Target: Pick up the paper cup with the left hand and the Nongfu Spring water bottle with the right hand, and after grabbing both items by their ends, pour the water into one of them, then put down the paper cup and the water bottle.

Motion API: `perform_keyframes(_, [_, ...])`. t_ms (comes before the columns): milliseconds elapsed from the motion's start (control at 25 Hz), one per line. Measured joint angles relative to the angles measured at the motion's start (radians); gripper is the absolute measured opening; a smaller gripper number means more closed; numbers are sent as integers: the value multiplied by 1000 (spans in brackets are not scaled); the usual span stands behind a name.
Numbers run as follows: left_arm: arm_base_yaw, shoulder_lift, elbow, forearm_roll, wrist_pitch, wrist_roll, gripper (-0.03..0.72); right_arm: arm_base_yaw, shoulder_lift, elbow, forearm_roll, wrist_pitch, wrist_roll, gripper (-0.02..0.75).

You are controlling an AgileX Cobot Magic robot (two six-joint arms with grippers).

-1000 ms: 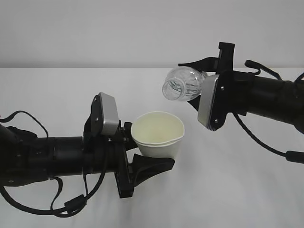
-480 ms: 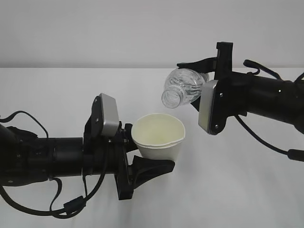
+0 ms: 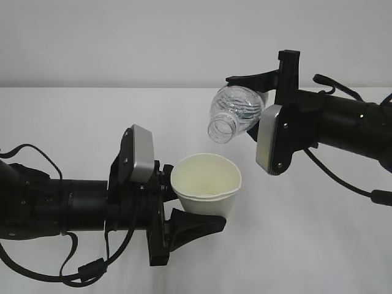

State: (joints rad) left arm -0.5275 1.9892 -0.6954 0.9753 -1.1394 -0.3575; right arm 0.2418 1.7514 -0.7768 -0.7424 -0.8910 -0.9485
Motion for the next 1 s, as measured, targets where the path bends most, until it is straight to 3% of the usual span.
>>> perform_keyframes(1000, [0,0,0,-2,-1,0,463,0,0,0,13,-70,-143,438])
